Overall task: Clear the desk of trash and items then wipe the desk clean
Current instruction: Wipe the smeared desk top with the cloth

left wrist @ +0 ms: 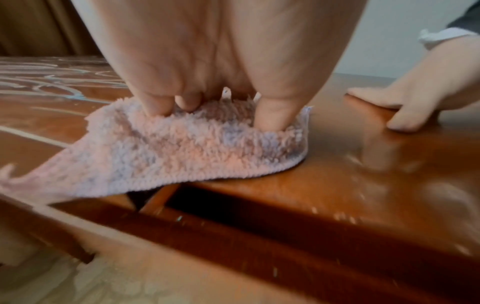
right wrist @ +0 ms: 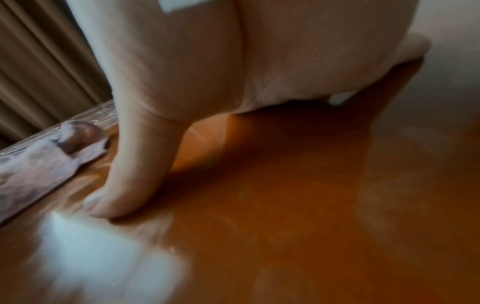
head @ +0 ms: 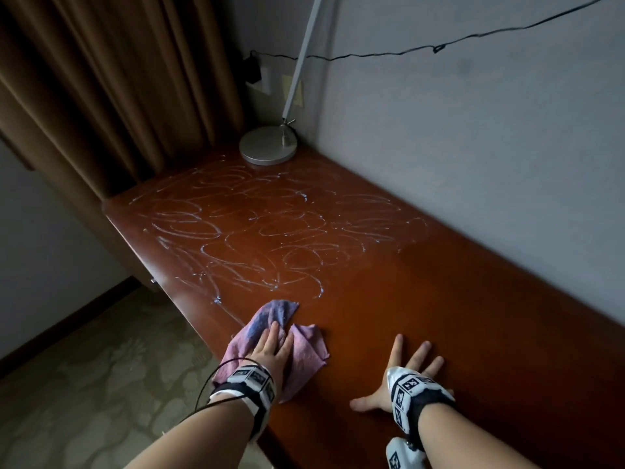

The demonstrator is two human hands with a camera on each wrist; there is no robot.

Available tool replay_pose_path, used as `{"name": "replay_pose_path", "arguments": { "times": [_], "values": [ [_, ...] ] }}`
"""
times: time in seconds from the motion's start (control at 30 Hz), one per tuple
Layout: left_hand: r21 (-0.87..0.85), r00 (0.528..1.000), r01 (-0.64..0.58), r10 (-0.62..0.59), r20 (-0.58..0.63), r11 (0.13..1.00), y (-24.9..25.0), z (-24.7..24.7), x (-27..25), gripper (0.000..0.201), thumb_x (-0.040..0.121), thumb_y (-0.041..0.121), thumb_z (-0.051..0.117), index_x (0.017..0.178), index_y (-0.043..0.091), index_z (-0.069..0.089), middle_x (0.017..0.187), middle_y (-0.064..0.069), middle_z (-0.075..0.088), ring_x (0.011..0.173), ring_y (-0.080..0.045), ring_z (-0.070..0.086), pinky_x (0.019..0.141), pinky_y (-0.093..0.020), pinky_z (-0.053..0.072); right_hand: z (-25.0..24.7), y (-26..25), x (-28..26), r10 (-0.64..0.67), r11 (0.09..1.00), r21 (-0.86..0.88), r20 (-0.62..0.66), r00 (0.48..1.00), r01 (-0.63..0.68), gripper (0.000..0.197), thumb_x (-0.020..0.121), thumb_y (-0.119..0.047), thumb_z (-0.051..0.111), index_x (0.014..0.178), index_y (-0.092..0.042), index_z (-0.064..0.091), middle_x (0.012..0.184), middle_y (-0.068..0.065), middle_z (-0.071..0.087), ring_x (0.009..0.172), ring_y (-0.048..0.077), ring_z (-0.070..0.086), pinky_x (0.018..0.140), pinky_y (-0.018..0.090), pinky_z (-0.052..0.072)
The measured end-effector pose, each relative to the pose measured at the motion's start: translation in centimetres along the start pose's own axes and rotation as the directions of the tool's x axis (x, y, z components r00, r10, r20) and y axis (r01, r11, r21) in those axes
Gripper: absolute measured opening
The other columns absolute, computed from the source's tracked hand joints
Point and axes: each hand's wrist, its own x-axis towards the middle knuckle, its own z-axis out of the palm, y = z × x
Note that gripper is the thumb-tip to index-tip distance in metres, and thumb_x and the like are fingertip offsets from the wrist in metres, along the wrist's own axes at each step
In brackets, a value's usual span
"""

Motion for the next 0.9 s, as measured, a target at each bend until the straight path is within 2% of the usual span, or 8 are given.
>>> {"name": "replay_pose_path", "arguments": {
  "times": [0.17, 0.3, 0.37, 0.5, 0.67, 0.77, 0.9],
  "values": [
    [0.021, 1.000, 0.008, -0.008, -0.003, 1.000, -1.7, 1.4, -1.1, 0.102, 0.081, 0.028, 0.063, 0.151, 0.024, -0.010, 0.157, -0.009, -0.023, 0.147, -0.027, -0.013, 0.115, -0.049, 0.019, 0.0, 0.0, 0.0, -0.005, 1.000, -0.010, 0.003, 1.000, 0.005, 0.163, 0.036, -0.086, 0.070, 0.139, -0.025, -0.040, 0.145, 0.024, -0.043, 0.139, 0.049, -0.023, 0.107, 0.072, 0.018],
    [-0.004, 0.997, 0.078, -0.078, -0.029, 0.997, -1.1, -0.4, 1.4, 0.102, 0.081, 0.029, 0.063, 0.151, 0.027, -0.012, 0.157, -0.010, -0.021, 0.147, -0.028, -0.012, 0.117, -0.051, 0.016, 0.3, -0.1, 0.5, 0.006, 1.000, -0.010, -0.008, 1.000, -0.007, 0.163, 0.035, -0.086, 0.070, 0.139, -0.025, -0.040, 0.144, 0.024, -0.043, 0.139, 0.050, -0.023, 0.106, 0.073, 0.018],
    [0.000, 0.994, 0.092, -0.092, -0.054, 0.996, -0.8, -1.6, 2.5, 0.104, 0.080, 0.030, 0.064, 0.151, 0.024, -0.012, 0.157, -0.013, -0.018, 0.146, -0.031, -0.011, 0.118, -0.049, 0.013, 0.4, -0.2, 0.6, 0.008, 1.000, -0.009, -0.020, 1.000, -0.008, 0.164, 0.034, -0.086, 0.070, 0.139, -0.025, -0.040, 0.143, 0.024, -0.043, 0.138, 0.050, -0.023, 0.106, 0.073, 0.017],
    [0.035, 0.996, 0.079, -0.078, -0.046, 0.996, -0.5, -1.3, 2.0, 0.104, 0.081, 0.030, 0.065, 0.151, 0.018, -0.010, 0.157, -0.014, -0.017, 0.146, -0.032, -0.009, 0.120, -0.042, 0.007, 0.5, 0.1, 0.1, -0.006, 1.000, -0.001, -0.034, 0.999, 0.006, 0.161, 0.037, -0.086, 0.069, 0.138, -0.026, -0.041, 0.144, 0.024, -0.043, 0.139, 0.049, -0.023, 0.107, 0.072, 0.017],
    [0.015, 0.998, 0.056, -0.056, -0.001, 0.998, 0.0, -0.2, 0.7, 0.105, 0.079, 0.028, 0.066, 0.151, 0.020, -0.011, 0.157, -0.009, -0.022, 0.147, -0.028, -0.011, 0.119, -0.047, 0.013, 0.2, -0.1, 0.4, 0.004, 1.000, -0.006, -0.012, 1.000, -0.004, 0.164, 0.034, -0.086, 0.071, 0.139, -0.026, -0.040, 0.143, 0.024, -0.044, 0.139, 0.049, -0.024, 0.106, 0.073, 0.017],
    [0.009, 0.999, 0.049, -0.049, -0.004, 0.999, 0.3, -1.1, 2.0, 0.106, 0.080, 0.030, 0.066, 0.151, 0.023, -0.012, 0.157, -0.006, -0.024, 0.147, -0.025, -0.013, 0.117, -0.050, 0.017, 0.2, -0.3, 1.2, 0.020, 1.000, -0.003, 0.010, 1.000, -0.020, 0.167, 0.028, -0.085, 0.072, 0.140, -0.028, -0.039, 0.143, 0.023, -0.043, 0.139, 0.049, -0.023, 0.105, 0.074, 0.016],
    [0.013, 0.999, 0.025, -0.025, -0.030, 1.000, 1.3, -2.9, 3.2, 0.104, 0.082, 0.031, 0.065, 0.151, 0.022, -0.012, 0.157, -0.005, -0.023, 0.147, -0.025, -0.013, 0.117, -0.051, 0.016, 0.6, -0.3, 1.1, 0.028, 1.000, -0.014, -0.014, 1.000, -0.028, 0.166, 0.030, -0.085, 0.073, 0.140, -0.027, -0.039, 0.144, 0.024, -0.042, 0.139, 0.049, -0.023, 0.106, 0.073, 0.017]
  ]
}}
